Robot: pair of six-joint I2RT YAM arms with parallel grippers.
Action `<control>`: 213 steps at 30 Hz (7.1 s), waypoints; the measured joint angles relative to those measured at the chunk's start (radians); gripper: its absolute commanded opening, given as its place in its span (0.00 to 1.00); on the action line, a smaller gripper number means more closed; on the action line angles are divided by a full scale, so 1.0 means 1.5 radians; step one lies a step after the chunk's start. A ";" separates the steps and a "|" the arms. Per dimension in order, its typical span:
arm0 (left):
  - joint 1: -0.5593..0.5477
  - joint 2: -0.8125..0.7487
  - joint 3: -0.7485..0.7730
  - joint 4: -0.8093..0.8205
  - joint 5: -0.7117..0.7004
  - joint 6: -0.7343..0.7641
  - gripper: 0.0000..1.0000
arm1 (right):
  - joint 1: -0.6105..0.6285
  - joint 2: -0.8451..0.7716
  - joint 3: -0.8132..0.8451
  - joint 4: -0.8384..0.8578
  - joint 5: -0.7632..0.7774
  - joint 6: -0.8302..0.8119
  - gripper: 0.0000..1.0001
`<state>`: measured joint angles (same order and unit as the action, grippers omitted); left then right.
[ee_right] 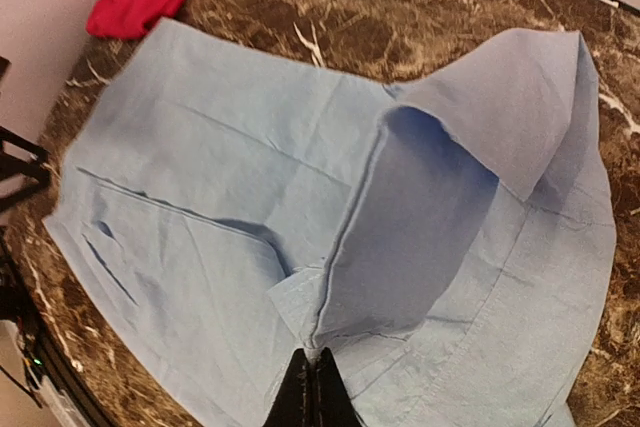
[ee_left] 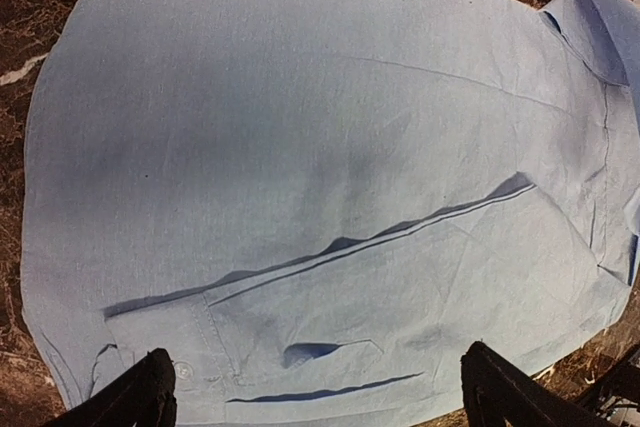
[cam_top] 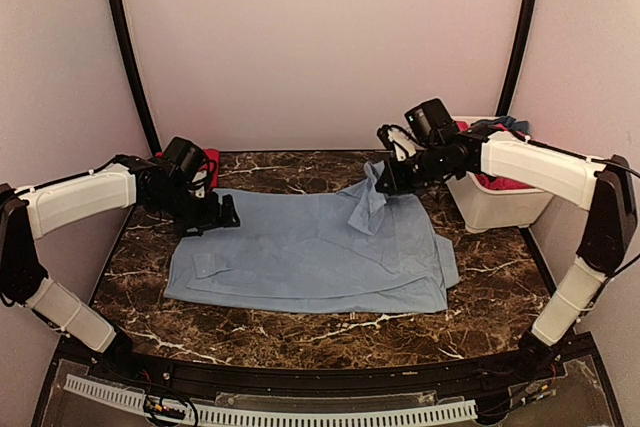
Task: Fold and stack the mixed laundry pile
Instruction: Adjust the 1/3-folded shirt at the center of the board.
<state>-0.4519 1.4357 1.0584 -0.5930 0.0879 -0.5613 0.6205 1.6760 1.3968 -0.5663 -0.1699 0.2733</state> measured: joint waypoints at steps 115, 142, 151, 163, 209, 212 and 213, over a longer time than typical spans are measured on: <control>-0.512 0.170 0.086 0.317 -0.128 0.463 0.77 | -0.047 -0.060 -0.123 0.211 -0.117 0.025 0.58; -0.226 0.338 0.067 0.489 0.148 -0.025 0.07 | -0.098 -0.151 -0.122 0.148 -0.136 -0.007 0.60; -0.286 0.393 0.234 0.500 0.172 0.068 0.00 | -0.161 -0.275 -0.190 0.112 -0.137 -0.009 0.61; -0.484 0.546 0.385 0.380 0.137 0.242 0.28 | -0.201 -0.313 -0.233 0.065 -0.139 -0.027 0.61; -0.418 0.517 0.444 0.311 0.037 0.274 0.07 | -0.241 -0.352 -0.265 0.065 -0.174 -0.027 0.61; -0.448 0.570 0.449 0.295 0.023 0.310 0.27 | -0.245 -0.356 -0.267 0.065 -0.174 -0.024 0.62; -0.453 0.587 0.449 0.287 0.021 0.318 0.36 | -0.246 -0.356 -0.268 0.065 -0.174 -0.023 0.61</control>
<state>-1.1320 2.3165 1.7325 -0.1619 0.1192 -0.0849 0.2508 1.1416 0.9947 -0.4690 -0.4316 0.2394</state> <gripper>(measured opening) 0.182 0.613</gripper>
